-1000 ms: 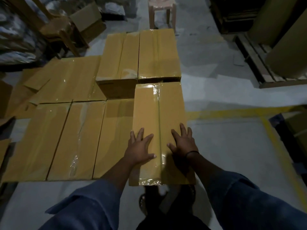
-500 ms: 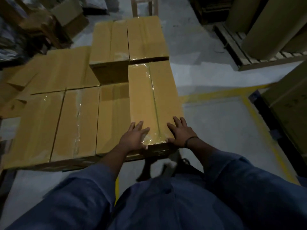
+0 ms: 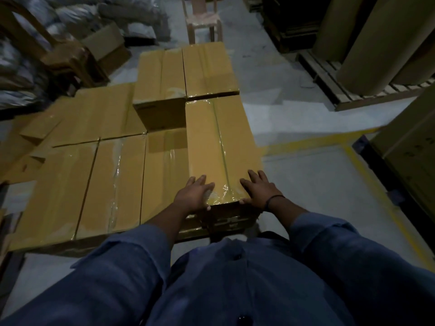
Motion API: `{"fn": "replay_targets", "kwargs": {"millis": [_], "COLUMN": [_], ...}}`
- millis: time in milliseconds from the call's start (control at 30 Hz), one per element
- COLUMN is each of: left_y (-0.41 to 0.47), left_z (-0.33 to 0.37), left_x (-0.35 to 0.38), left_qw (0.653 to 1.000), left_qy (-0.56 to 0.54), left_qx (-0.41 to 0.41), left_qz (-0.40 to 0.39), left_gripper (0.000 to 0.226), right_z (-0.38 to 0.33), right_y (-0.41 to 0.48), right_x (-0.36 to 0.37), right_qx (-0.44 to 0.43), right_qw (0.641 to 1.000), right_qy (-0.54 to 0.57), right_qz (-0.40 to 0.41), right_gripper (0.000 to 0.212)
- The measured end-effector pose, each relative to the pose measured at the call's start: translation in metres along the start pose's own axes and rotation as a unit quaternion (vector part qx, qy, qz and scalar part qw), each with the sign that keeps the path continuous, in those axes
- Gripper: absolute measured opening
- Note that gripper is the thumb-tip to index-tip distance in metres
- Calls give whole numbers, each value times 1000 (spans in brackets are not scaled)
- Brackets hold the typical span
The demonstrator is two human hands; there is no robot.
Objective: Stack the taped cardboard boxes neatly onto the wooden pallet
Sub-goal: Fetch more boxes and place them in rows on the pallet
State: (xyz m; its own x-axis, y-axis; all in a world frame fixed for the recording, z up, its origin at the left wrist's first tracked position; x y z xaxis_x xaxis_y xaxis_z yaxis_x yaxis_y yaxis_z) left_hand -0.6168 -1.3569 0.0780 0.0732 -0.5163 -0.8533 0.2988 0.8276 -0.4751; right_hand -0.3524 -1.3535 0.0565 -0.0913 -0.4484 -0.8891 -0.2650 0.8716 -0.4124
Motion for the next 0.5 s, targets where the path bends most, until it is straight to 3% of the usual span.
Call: {"fn": "replay_targets", "kwargs": {"millis": [500], "left_y": [22], "left_z": [-8], "left_x": [-11], "left_qw": [1000], "left_qy": [-2], "left_qx": [3], "left_qz": [4], "left_gripper": [85], "right_z": [3], "right_y": [16], "right_x": [-18], "right_qx": [1], "right_qw": [1000], "right_qy": [15], "right_qz": [3], "right_gripper": [83]}}
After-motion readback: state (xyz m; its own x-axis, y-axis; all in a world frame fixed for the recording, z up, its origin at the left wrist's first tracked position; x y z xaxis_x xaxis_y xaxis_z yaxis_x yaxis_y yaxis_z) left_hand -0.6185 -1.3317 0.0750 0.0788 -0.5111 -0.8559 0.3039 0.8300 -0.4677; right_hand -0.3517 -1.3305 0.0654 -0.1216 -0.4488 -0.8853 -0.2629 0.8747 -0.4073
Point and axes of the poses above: each hand's wrist, its own y-axis towards the middle knuckle, its own x-axis out of the palm, z = x × y, the point moved 1 cm from there along y, towards the middle knuckle, and after that the axes turned 1 degree about y, right-handed, at the moved point
